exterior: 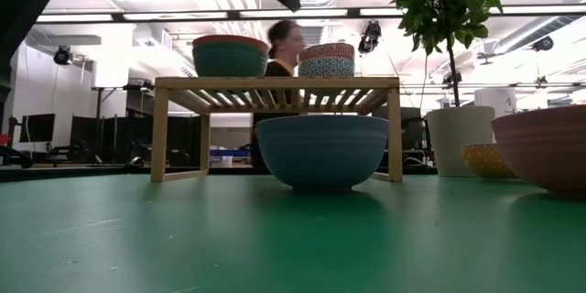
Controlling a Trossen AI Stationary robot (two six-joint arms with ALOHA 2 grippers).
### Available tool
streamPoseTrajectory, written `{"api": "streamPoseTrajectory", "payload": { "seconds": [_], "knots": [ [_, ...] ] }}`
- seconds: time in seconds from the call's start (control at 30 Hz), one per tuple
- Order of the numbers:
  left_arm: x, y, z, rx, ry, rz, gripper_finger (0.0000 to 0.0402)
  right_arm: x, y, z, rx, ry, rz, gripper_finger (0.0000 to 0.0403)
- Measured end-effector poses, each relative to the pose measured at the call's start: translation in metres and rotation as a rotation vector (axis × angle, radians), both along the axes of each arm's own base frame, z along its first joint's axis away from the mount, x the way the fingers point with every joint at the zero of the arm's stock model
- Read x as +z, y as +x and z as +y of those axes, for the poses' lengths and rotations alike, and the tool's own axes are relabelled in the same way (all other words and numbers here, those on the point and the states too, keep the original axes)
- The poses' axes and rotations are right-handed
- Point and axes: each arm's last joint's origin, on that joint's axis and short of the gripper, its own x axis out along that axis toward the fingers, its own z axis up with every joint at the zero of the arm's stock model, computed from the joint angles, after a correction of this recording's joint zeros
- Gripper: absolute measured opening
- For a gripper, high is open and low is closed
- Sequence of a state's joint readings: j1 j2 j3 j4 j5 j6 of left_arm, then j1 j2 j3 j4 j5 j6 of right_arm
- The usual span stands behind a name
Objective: Place and stack bowls onto a shelf
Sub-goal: Stack the small blue patterned bowl on the small orange bowl on the shelf
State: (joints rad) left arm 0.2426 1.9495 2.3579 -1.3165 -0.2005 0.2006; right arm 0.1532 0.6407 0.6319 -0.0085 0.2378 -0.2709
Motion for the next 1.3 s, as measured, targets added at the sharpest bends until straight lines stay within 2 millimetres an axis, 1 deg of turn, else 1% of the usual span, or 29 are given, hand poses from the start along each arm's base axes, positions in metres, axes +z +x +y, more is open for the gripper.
{"api": "streamPoseTrajectory", "payload": {
  "seconds": [0.17, 0.27, 0.33, 0.43, 0.53, 0.6, 0.73, 0.83, 1.0, 1.13, 1.3],
  "knots": [
    [0.022, -0.023, -0.037, -0.047, -0.023, -0.063, 0.0094, -0.002, 0.019, -0.001, -0.036, 0.066, -0.042, 0.0009],
    [0.031, -0.038, -0.058, -0.093, -0.026, -0.116, 0.0089, -0.003, 0.032, -0.006, -0.139, 0.072, -0.081, 0.0009],
    [0.034, -0.047, -0.071, -0.126, -0.026, -0.166, 0.0086, -0.004, 0.039, -0.010, -0.214, 0.066, -0.108, 0.0009],
    [0.034, -0.061, -0.088, -0.171, -0.030, -0.245, 0.0084, -0.004, 0.049, -0.018, -0.262, 0.065, -0.163, 0.0009],
    [0.025, -0.076, -0.101, -0.199, -0.048, -0.317, 0.0084, 0.003, 0.058, -0.027, -0.331, 0.081, -0.180, 0.0009],
    [0.016, -0.086, -0.108, -0.210, -0.061, -0.361, 0.0084, 0.010, 0.066, -0.033, -0.376, 0.095, -0.192, 0.0009],
    [-0.008, -0.104, -0.121, -0.211, -0.051, -0.436, 0.0084, 0.020, 0.081, -0.045, -0.433, 0.089, -0.168, 0.0009],
    [-0.023, -0.116, -0.127, -0.200, -0.031, -0.502, 0.0084, 0.025, 0.092, -0.058, -0.518, 0.102, -0.118, 0.0009],
    [-0.044, -0.135, -0.130, -0.207, -0.042, -0.608, 0.0084, 0.021, 0.111, -0.080, -0.663, 0.126, -0.008, 0.0009],
    [-0.058, -0.148, -0.128, -0.200, -0.060, -0.682, 0.0084, 0.016, 0.121, -0.095, -0.775, 0.113, 0.076, 0.0009],
    [-0.070, -0.161, -0.126, -0.189, -0.078, -0.746, 0.0084, 0.013, 0.128, -0.104, -0.818, 0.133, 0.134, 0.0009]
  ]
}}
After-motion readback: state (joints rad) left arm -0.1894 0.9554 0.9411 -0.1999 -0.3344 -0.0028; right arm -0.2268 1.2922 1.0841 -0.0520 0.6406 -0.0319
